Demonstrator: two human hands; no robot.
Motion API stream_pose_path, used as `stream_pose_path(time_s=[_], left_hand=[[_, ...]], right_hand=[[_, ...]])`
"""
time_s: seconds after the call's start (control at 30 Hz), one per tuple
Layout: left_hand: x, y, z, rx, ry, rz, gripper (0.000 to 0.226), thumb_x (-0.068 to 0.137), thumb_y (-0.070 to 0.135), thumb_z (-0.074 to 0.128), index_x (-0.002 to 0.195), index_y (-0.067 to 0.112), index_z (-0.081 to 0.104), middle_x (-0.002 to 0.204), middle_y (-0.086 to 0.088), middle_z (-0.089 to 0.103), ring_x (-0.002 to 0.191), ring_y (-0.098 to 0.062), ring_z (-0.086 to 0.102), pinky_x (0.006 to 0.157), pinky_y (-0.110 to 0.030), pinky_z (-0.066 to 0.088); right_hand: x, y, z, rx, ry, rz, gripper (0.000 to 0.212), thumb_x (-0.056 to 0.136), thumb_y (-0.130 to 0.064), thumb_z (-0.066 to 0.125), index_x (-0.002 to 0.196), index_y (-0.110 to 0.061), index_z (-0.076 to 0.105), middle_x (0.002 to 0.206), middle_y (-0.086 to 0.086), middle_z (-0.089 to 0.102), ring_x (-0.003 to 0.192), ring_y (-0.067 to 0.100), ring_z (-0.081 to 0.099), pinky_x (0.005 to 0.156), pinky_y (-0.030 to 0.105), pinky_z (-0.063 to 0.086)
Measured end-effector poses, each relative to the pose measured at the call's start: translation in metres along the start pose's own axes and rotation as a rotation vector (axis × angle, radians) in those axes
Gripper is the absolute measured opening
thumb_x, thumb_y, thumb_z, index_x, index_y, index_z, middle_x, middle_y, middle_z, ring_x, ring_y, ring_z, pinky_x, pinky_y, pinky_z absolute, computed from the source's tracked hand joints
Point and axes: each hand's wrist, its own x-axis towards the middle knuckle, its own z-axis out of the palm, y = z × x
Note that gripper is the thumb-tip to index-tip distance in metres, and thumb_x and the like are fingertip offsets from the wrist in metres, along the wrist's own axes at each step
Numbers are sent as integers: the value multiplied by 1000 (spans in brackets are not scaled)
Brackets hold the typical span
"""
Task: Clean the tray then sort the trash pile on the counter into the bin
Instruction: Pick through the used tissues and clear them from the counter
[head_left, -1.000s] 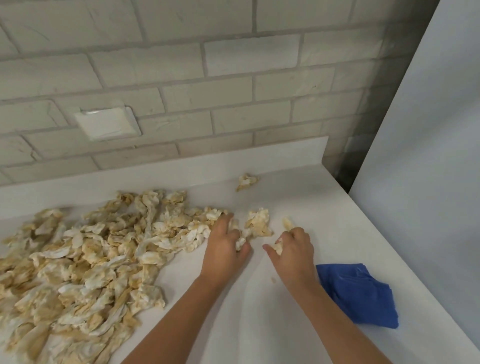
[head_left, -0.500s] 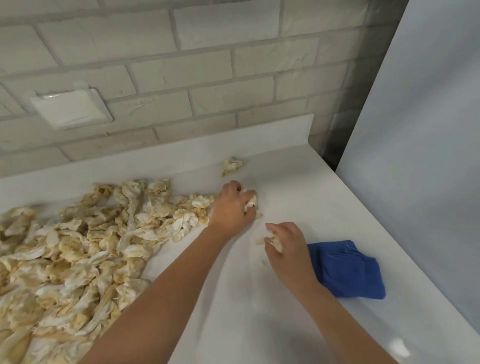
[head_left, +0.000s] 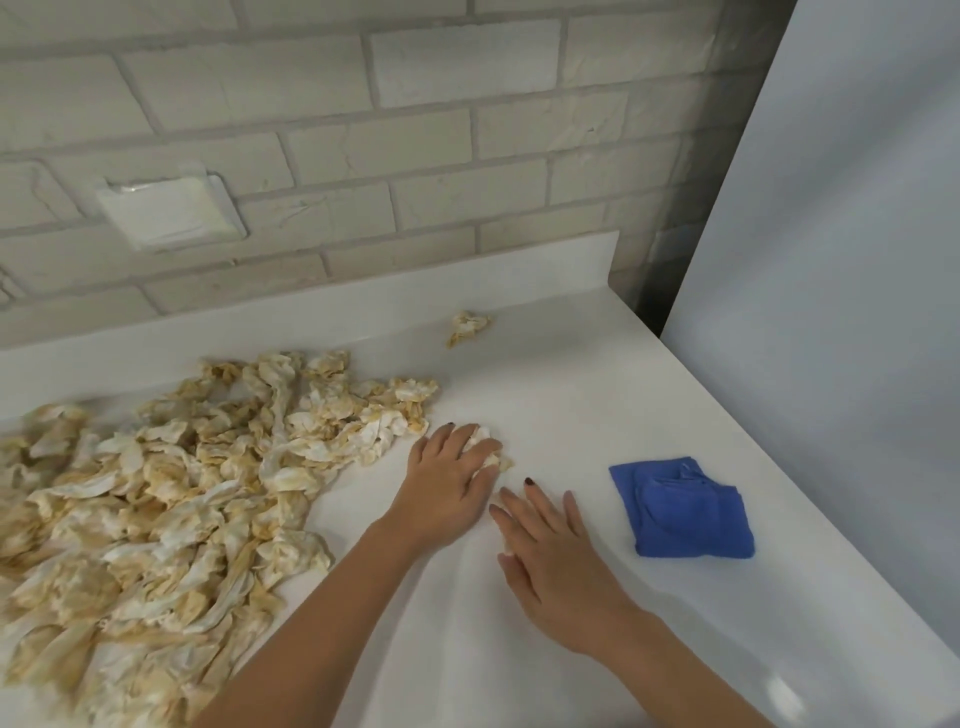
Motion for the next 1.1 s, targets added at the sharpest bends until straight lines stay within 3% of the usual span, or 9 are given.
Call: stream_pose_path(time_s=[0.1, 0.23, 0.37, 0.47, 0.6, 0.77, 0.9, 1.03, 1.1], left_hand=[[-28, 2, -1, 4, -44, -17, 65, 85, 51, 3, 139, 35, 35, 150, 8, 25, 142, -21, 10, 116, -41, 9], [-55, 0, 3, 12, -14, 22, 50, 91, 42, 17, 132, 33, 43, 142, 0, 38, 132, -26, 29, 109, -43, 24], [-75, -1, 9, -74, 128, 59, 29, 87, 35, 36, 114, 33, 47, 121, -4, 55, 112, -21, 42, 90, -42, 42], [-90, 5, 14, -92, 224, 92, 25, 85, 33, 41, 107, 31, 52, 115, -3, 57, 106, -19, 43, 84, -35, 40], [-102, 17, 16, -156, 284, 101, 23, 80, 22, 54, 102, 29, 56, 109, -6, 59, 99, -27, 53, 81, -36, 39], [-61, 48, 6, -404, 223, 1, 30, 85, 14, 58, 115, 17, 63, 118, -14, 53, 109, -32, 50, 94, -38, 37], [-25, 74, 24, -121, -25, 136, 37, 95, 18, 51, 131, 14, 54, 142, -16, 41, 128, -37, 38, 104, -41, 31], [-46, 95, 27, -18, 48, 32, 39, 91, 6, 52, 128, 14, 57, 140, -16, 42, 130, -35, 37, 105, -41, 33], [-66, 107, 27, -16, 145, 40, 34, 84, 0, 59, 115, 11, 66, 126, -18, 55, 111, -40, 51, 95, -45, 46]], right_hand=[[-12, 1, 2, 54, 4, -45, 77, 89, -51, -14, 150, -16, 19, 157, -3, 13, 146, 18, 2, 115, 45, -11], [-32, -3, 11, 80, 153, -11, 43, 90, -21, 53, 132, -13, 52, 138, 1, 51, 130, 17, 47, 109, 34, 30], [-51, -18, 22, 45, 284, 50, 61, 54, 0, 88, 110, -14, 69, 110, 1, 69, 101, 17, 67, 84, 30, 55], [-64, -25, 24, -20, 363, 85, 65, 42, 6, 89, 102, -12, 73, 101, 2, 71, 94, 17, 68, 86, 26, 51], [-79, -24, 28, 58, 438, 130, 55, 57, 17, 74, 105, -7, 70, 99, 6, 66, 98, 13, 49, 97, 18, 35], [-105, -23, 11, 376, 540, 288, 43, 84, -8, 37, 114, -11, 68, 104, -1, 60, 98, 0, 46, 92, -3, 28], [-126, -10, -2, 504, 560, 360, 41, 87, 3, 43, 118, -14, 64, 110, -2, 60, 98, 6, 54, 88, -2, 32], [-158, 0, -1, 566, 515, 357, 43, 88, 10, 48, 120, -16, 63, 111, -3, 60, 100, 11, 57, 88, 0, 36], [-176, 4, -1, 609, 501, 342, 44, 88, 10, 49, 120, -17, 63, 110, -3, 61, 99, 9, 57, 88, 3, 39]])
